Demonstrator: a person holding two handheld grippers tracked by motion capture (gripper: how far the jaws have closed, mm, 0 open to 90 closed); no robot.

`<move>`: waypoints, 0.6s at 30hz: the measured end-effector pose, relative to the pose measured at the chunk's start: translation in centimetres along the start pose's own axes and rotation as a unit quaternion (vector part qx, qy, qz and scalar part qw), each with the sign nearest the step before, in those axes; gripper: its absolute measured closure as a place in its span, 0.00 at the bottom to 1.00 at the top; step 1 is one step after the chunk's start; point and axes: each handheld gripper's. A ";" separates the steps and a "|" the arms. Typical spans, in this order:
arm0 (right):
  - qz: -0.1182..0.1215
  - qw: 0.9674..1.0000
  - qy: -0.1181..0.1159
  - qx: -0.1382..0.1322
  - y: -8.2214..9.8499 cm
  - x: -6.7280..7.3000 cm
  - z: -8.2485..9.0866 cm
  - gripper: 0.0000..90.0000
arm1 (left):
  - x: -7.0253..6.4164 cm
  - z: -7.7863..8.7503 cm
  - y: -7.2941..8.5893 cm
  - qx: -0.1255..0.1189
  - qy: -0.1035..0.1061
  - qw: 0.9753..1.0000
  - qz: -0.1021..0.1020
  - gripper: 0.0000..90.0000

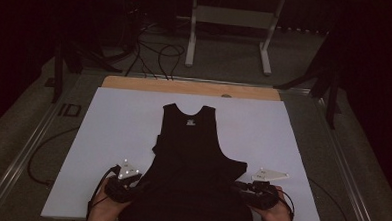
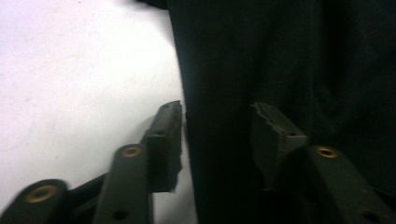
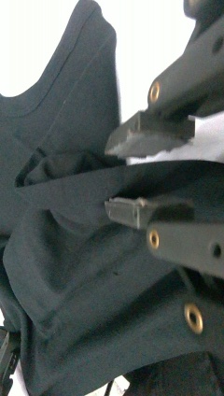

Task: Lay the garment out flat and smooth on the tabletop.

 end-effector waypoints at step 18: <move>0.001 1.000 0.005 0.002 0.5 0.1 0.7 0.97 | -0.8 1.7 0.8 0.001 0.042 0.999 -0.004 0.97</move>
Point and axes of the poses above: each handheld gripper's, and its own axes: z roughly backward along the jaws, y roughly out of its underside, x roughly to its left, and after that the axes turned 10 degrees about -z, right-handed
